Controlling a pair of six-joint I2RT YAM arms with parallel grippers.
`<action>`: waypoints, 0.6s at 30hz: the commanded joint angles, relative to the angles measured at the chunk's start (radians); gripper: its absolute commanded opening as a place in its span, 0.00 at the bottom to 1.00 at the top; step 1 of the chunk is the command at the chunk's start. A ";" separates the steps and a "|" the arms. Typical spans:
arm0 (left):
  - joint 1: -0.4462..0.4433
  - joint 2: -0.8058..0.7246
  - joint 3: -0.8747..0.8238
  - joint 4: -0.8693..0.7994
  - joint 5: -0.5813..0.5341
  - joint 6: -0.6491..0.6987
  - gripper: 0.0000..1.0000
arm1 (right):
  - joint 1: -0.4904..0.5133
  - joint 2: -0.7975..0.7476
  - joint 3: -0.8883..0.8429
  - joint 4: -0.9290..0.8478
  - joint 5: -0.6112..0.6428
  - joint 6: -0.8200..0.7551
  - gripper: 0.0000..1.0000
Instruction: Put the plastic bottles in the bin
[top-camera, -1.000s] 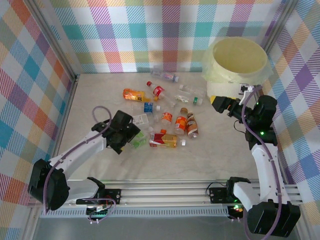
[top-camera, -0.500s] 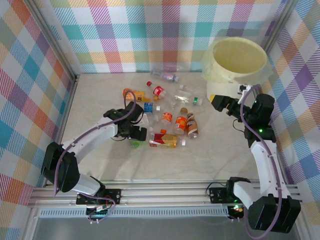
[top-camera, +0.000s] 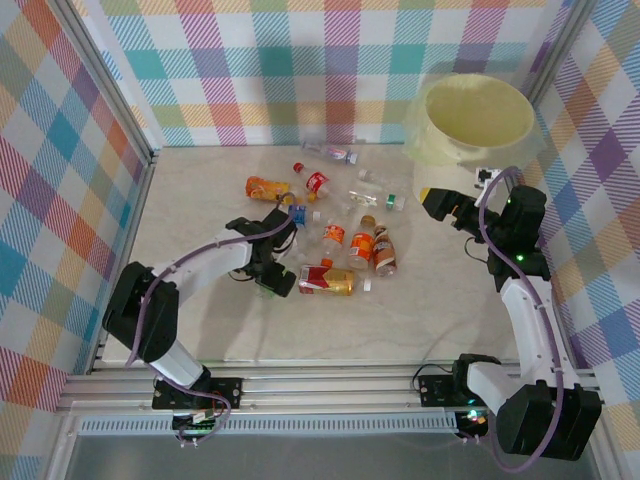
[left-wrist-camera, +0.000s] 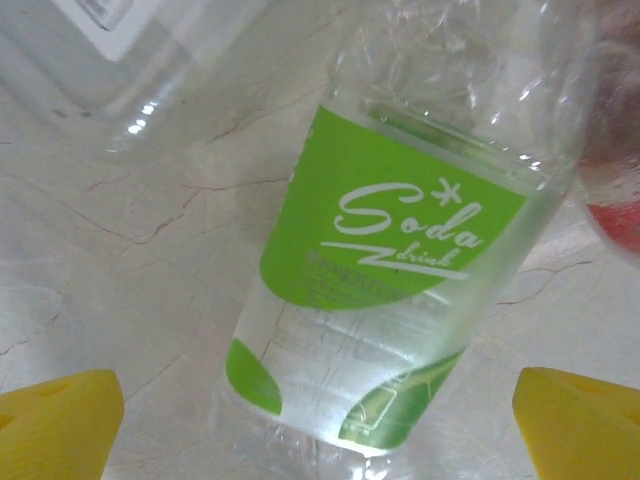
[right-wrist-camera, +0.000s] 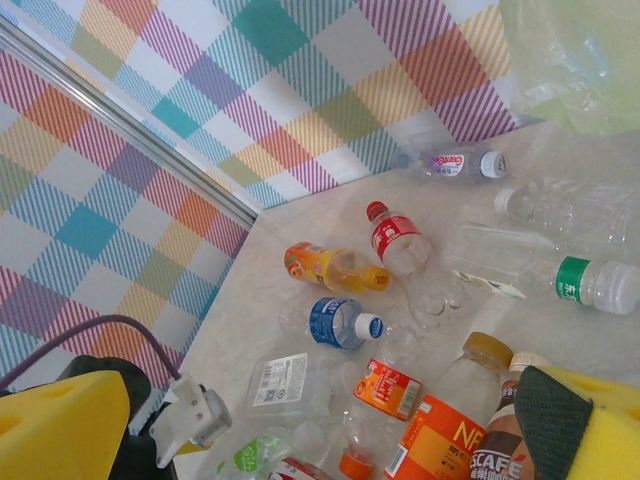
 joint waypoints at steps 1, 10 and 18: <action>-0.008 0.057 0.004 -0.015 0.001 0.039 0.97 | 0.009 0.000 0.016 -0.011 0.006 -0.016 1.00; -0.012 0.132 -0.003 0.005 -0.026 0.032 0.67 | 0.011 0.011 0.018 -0.024 0.018 -0.040 1.00; -0.012 -0.029 -0.024 0.004 -0.003 0.029 0.50 | 0.010 0.026 0.037 -0.026 -0.006 -0.050 1.00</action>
